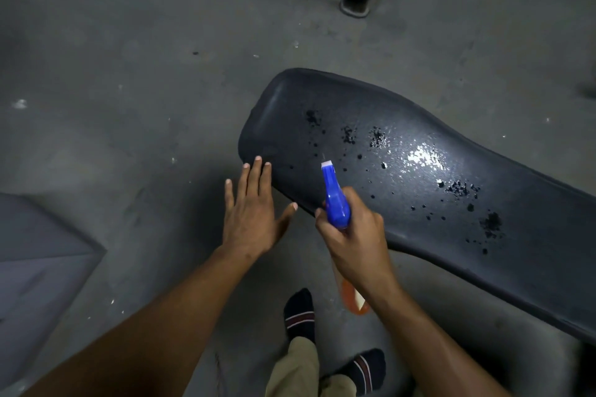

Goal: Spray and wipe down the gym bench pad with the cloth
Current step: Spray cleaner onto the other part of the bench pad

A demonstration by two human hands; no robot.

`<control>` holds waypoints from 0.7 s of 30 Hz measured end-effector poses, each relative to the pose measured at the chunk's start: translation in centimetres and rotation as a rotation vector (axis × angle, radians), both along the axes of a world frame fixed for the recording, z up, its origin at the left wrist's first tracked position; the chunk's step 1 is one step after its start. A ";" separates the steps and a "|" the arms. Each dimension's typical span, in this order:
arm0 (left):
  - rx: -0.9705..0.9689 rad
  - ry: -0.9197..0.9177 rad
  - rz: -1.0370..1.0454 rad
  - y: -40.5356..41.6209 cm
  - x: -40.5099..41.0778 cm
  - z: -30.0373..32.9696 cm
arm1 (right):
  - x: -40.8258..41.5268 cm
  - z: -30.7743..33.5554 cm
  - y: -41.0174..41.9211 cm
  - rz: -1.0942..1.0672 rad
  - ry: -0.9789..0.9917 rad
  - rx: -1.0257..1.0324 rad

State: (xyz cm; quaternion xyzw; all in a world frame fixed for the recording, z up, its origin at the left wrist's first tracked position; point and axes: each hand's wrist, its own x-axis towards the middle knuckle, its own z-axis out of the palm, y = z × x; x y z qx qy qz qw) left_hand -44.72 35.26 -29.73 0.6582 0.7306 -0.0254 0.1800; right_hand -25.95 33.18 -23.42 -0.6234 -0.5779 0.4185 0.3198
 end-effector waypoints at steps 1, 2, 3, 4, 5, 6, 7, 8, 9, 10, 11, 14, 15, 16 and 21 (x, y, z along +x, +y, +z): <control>-0.010 -0.007 0.005 0.0 -0.3 0.0 | -0.4 0.1 0.3 0.006 -0.003 0.004; -0.019 -0.016 0.011 -0.1 -0.6 0.0 | -0.8 0.2 0.4 0.019 -0.003 0.007; -0.027 -0.027 0.018 -0.1 -0.8 0.1 | -1.2 0.2 0.6 0.038 -0.005 0.007; -0.034 -0.038 0.026 -0.2 -1.0 0.0 | -1.5 0.2 0.7 0.061 -0.014 0.007; -0.038 -0.048 0.035 -0.2 -1.2 0.0 | -1.9 0.2 0.7 0.087 -0.022 0.008; -0.041 -0.056 0.044 -0.3 -1.3 0.0 | -2.2 0.2 0.7 0.113 -0.028 0.006; -0.045 -0.059 0.053 -0.2 -1.5 0.1 | -2.5 0.1 0.6 0.139 -0.030 0.001; -0.049 -0.058 0.060 -0.2 -1.6 0.1 | -2.7 0.0 0.4 0.162 -0.036 -0.005; -0.051 -0.055 0.063 -0.2 -1.8 0.2 | -2.8 -0.2 0.2 0.179 -0.040 -0.012; -0.050 -0.052 0.062 -0.2 -1.9 0.2 | -2.8 -0.3 0.0 0.187 -0.041 -0.018; -0.046 -0.048 0.060 -0.2 -2.1 0.3 | -2.7 -0.4 -0.4 0.184 -0.037 -0.023; -0.045 -0.036 0.048 -0.2 -2.3 0.3 | -2.0 -0.8 -1.6 0.150 -0.050 -0.063; -0.048 -0.039 0.047 -0.1 -2.3 0.2 | -1.6 -1.0 -2.1 0.138 -0.063 -0.081; -0.052 -0.046 0.048 -0.1 -2.2 0.2 | -1.1 -1.1 -2.7 0.129 -0.073 -0.097; -0.061 -0.061 0.031 0.0 -1.5 0.3 | 2.0 -2.0 -5.6 0.078 -0.082 -0.228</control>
